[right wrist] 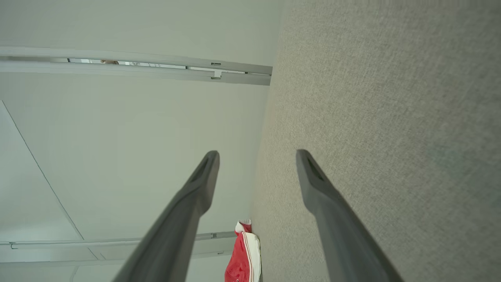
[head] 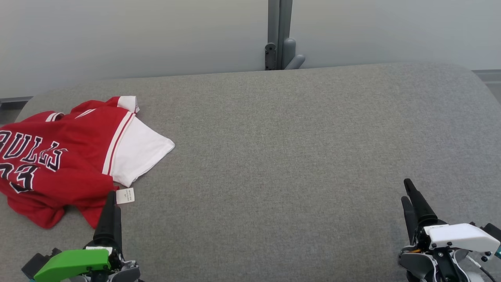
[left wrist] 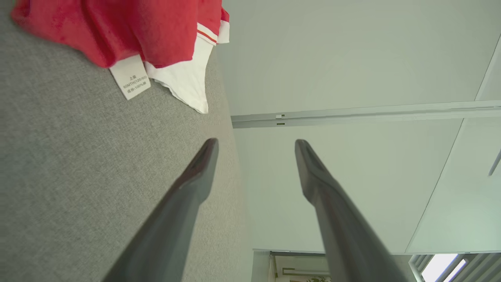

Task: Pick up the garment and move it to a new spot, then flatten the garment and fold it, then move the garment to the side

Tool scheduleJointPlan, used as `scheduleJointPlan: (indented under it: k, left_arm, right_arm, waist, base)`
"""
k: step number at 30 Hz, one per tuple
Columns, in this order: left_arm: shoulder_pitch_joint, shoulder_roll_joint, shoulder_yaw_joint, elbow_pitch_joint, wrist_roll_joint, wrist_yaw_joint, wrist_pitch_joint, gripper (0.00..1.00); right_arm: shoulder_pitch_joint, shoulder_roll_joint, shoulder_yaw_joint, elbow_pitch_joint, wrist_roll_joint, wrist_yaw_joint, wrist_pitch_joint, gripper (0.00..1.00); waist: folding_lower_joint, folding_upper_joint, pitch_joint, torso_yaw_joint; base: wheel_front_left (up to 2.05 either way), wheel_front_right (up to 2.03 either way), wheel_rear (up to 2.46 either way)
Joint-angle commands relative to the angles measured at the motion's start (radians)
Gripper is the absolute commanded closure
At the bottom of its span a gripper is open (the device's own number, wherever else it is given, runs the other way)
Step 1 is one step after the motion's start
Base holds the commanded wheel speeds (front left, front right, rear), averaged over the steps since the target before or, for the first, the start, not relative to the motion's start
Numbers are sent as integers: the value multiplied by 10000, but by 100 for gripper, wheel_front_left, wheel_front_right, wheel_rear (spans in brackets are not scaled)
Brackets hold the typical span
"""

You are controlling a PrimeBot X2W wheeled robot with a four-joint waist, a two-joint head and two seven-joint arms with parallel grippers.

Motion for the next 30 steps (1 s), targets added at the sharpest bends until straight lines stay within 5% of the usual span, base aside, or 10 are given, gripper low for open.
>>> scheduleJointPlan:
  k: [1,17,30]
  left_arm:
    - [-101,54,-25,-204,244,-18,-89,0]
    - [27,161,-371,-172,4098,-28,-733,0]
    - [140,264,-508,-81,6696,-36,-1184,0]
  right_arm:
    - [-73,-83,60,-237,-360,3,-98,0]
    - [73,-354,457,-995,-5181,3,-791,0]
    - [50,-604,709,-1109,-7595,4,-1273,0]
  waist:
    - [0,0,-1,4]
    - [0,0,-2,21]
    - [0,0,1,-2]
  base:
    - [0,0,0]
    - [0,0,0]
    - [0,0,0]
